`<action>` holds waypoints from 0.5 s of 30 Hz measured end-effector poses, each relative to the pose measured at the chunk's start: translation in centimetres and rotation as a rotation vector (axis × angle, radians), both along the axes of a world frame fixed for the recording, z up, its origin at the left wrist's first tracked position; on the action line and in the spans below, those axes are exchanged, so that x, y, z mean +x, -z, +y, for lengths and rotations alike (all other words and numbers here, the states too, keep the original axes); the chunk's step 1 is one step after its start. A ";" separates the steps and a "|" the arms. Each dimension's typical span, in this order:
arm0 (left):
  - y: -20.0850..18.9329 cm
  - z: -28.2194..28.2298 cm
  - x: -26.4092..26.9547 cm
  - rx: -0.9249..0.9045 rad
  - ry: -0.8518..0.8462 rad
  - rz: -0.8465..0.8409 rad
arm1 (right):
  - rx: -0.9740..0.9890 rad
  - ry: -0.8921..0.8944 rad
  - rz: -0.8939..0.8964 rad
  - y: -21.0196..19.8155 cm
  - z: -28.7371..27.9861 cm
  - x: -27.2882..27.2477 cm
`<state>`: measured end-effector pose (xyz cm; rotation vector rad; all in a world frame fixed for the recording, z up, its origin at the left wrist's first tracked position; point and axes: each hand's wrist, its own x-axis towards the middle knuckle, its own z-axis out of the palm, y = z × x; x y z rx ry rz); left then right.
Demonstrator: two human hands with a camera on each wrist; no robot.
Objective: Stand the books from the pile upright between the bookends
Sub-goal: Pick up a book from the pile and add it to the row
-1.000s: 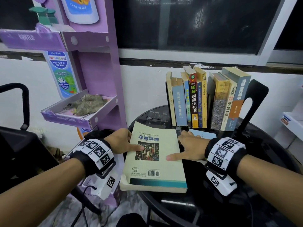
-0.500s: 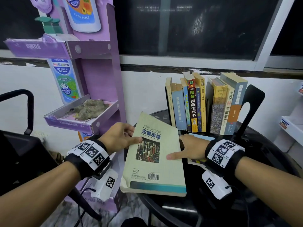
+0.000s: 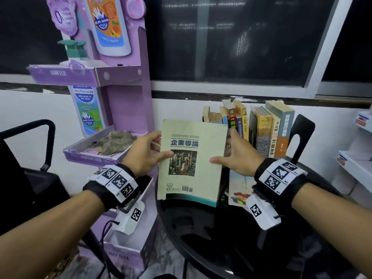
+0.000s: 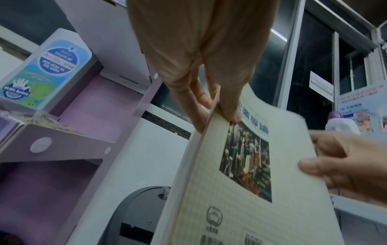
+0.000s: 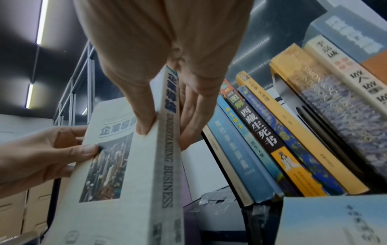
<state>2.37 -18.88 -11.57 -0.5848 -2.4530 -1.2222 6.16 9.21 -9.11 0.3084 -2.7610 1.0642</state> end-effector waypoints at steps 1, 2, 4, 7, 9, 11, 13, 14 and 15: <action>0.1 0.0 0.0 -0.026 -0.005 0.022 | 0.000 -0.009 0.012 -0.2 -0.1 0.4; 0.2 0.0 0.1 -0.046 -0.003 0.039 | -0.002 -0.019 0.022 -0.2 -0.1 0.7; 0.5 -0.1 0.0 -0.061 0.006 0.051 | -0.018 -0.040 0.043 0.0 -0.1 1.1; 0.8 -0.4 0.0 -0.076 0.001 0.056 | -0.068 -0.089 0.043 0.3 0.2 1.5; 0.9 -0.5 -0.1 -0.082 0.007 0.063 | -0.120 -0.128 0.008 0.4 0.4 1.7; 0.9 -0.6 -0.1 -0.094 0.021 0.067 | -0.159 -0.155 -0.020 0.5 0.3 1.9; 0.8 -0.6 -0.1 -0.114 0.044 0.034 | -0.182 -0.168 -0.027 0.8 0.3 2.0; 0.8 -0.5 -0.2 -0.118 0.061 0.016 | -0.185 -0.170 -0.023 0.8 0.3 2.0; 0.9 -0.5 -0.4 -0.122 0.074 0.005 | -0.187 -0.172 -0.017 0.9 0.3 2.0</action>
